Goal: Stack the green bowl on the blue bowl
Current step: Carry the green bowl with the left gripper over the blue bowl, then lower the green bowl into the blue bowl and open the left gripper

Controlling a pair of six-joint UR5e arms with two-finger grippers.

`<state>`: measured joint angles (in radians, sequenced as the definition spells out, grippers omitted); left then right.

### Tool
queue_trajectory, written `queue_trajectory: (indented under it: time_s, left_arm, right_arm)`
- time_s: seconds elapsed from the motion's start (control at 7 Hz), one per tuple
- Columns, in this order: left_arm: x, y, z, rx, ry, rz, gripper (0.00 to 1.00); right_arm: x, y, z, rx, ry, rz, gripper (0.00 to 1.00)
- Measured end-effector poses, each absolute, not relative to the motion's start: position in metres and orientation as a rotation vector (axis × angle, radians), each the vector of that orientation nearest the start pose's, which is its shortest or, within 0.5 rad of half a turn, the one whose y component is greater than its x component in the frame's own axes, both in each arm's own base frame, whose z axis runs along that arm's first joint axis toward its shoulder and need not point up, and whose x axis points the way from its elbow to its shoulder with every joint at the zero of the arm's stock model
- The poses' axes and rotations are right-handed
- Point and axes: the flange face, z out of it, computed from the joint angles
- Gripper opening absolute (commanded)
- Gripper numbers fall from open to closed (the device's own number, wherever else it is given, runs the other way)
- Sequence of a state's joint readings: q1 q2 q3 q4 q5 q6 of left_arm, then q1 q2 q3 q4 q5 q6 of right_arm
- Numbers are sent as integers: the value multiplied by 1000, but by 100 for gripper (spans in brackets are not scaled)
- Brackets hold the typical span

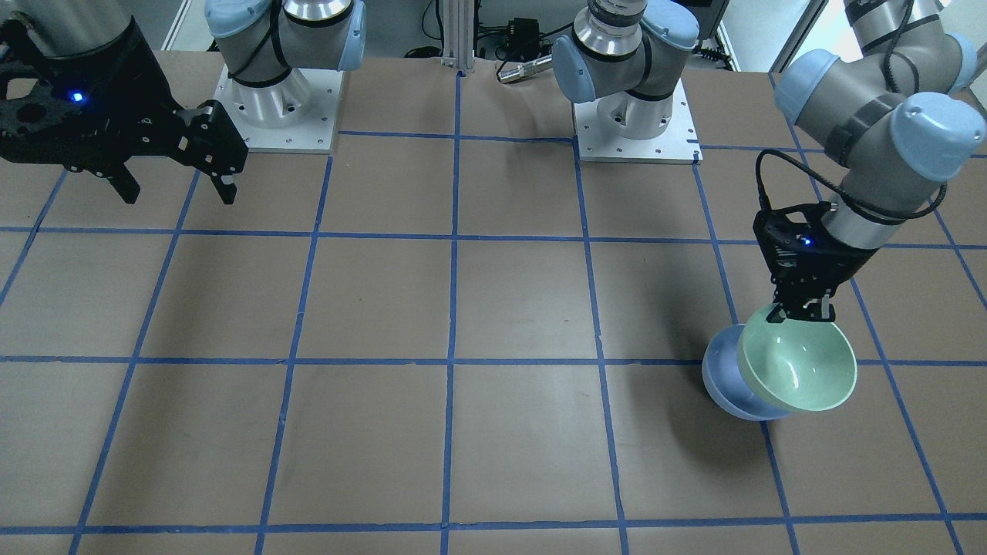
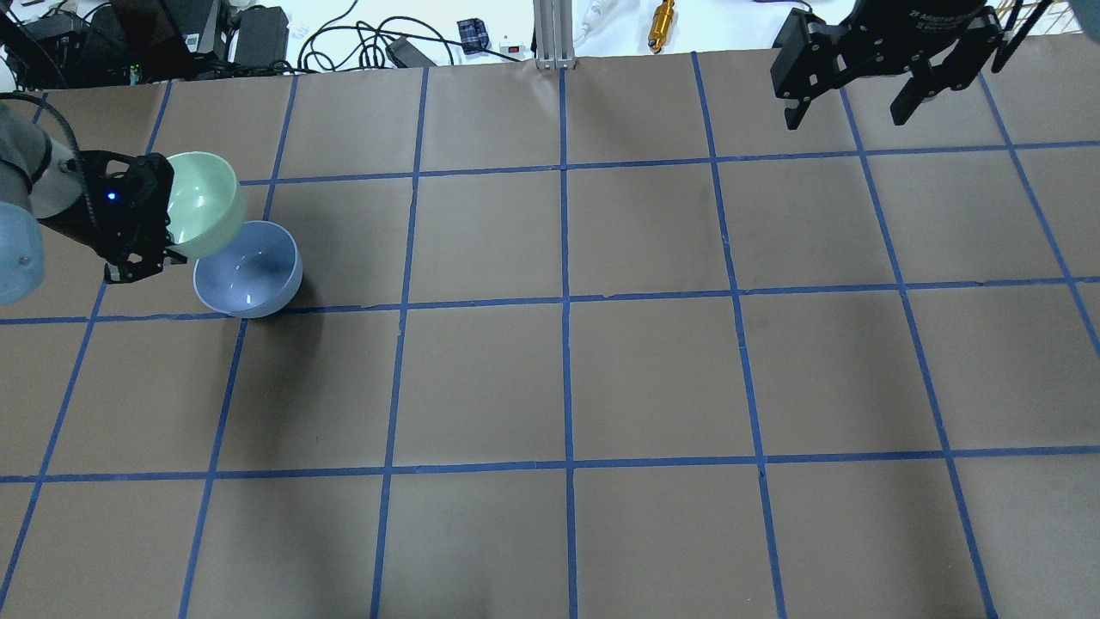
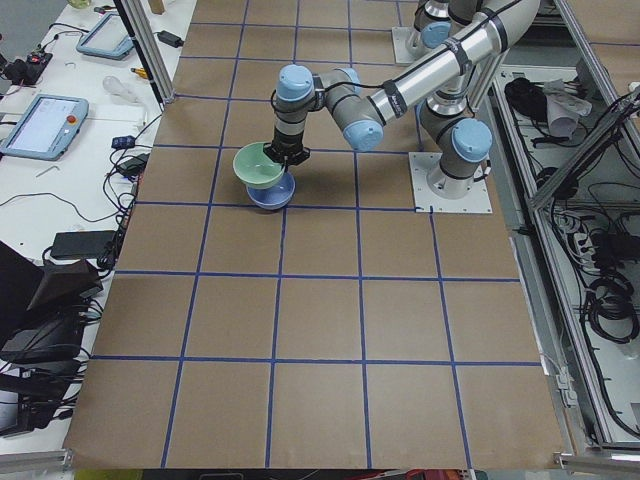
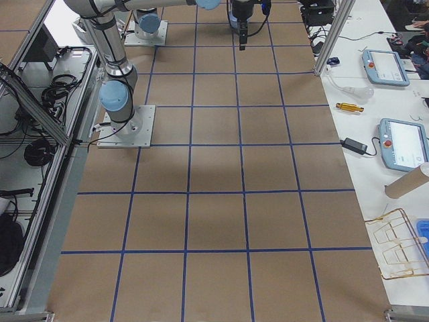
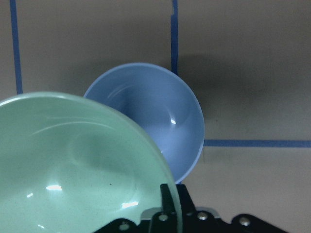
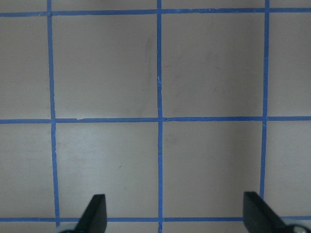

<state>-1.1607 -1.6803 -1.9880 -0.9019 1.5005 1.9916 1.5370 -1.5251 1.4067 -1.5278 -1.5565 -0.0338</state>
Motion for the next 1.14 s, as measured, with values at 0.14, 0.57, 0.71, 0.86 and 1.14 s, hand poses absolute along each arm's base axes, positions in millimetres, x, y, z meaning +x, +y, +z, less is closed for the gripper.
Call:
queue_trajectory:
  time_s: [0.14, 0.57, 0.71, 0.86, 1.14]
  left_arm:
    - [63, -505, 285, -2333, -2289, 204, 0]
    - [67, -500, 265, -2333, -2311, 164, 99]
    - [70, -500, 262, -2310, -2329, 152, 100]
    - [73, -503, 264, -2277, -2365, 141, 100]
    - [73, -516, 306, -2197, -2431, 132, 100]
  right_arm:
    - [117, -520, 542, -1, 3128, -119, 100]
    - [117, -520, 542, -1, 3128, -119, 100]
    - [117, -520, 542, -1, 3128, -119, 100]
    - [117, -520, 541, -1, 3128, -118, 100]
    - [117, -520, 541, -1, 3128, -118, 100]
